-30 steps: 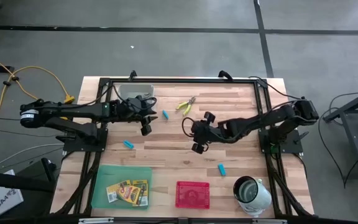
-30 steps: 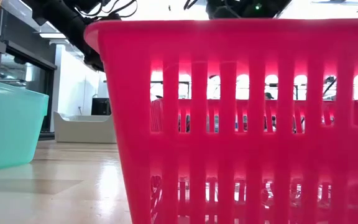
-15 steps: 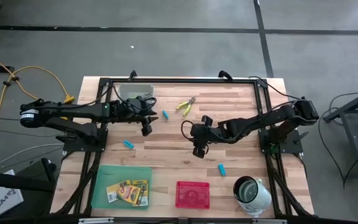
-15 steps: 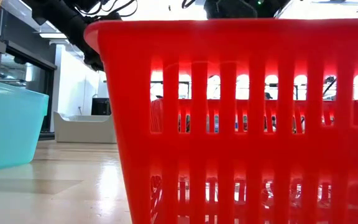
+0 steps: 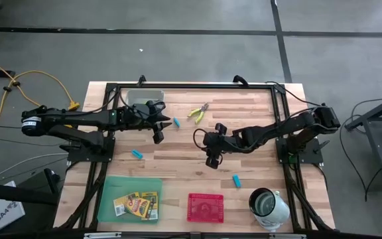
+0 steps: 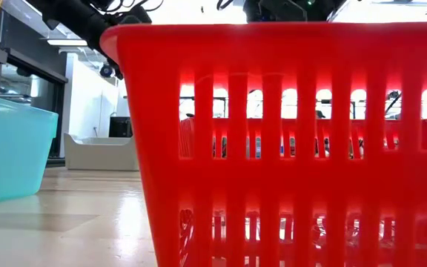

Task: Pick & Place School Supplies
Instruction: Put the green hole puncher into the gray bin

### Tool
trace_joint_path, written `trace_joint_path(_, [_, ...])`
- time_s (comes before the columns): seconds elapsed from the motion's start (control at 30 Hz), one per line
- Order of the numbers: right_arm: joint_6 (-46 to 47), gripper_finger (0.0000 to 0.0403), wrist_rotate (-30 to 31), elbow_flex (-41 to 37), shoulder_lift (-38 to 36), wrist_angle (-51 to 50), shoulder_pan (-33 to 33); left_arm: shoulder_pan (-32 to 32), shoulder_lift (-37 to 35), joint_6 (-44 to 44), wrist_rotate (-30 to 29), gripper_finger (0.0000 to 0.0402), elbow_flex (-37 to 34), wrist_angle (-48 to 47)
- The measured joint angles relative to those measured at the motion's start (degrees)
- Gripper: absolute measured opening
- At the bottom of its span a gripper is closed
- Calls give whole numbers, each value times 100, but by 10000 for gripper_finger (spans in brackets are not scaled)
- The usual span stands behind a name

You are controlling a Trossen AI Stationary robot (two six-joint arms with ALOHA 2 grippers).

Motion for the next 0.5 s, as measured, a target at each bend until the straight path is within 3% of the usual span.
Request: trace_joint_path(0.5, [-519, 153, 17, 2, 0, 213, -90, 12, 78, -511, 157, 95, 0, 32])
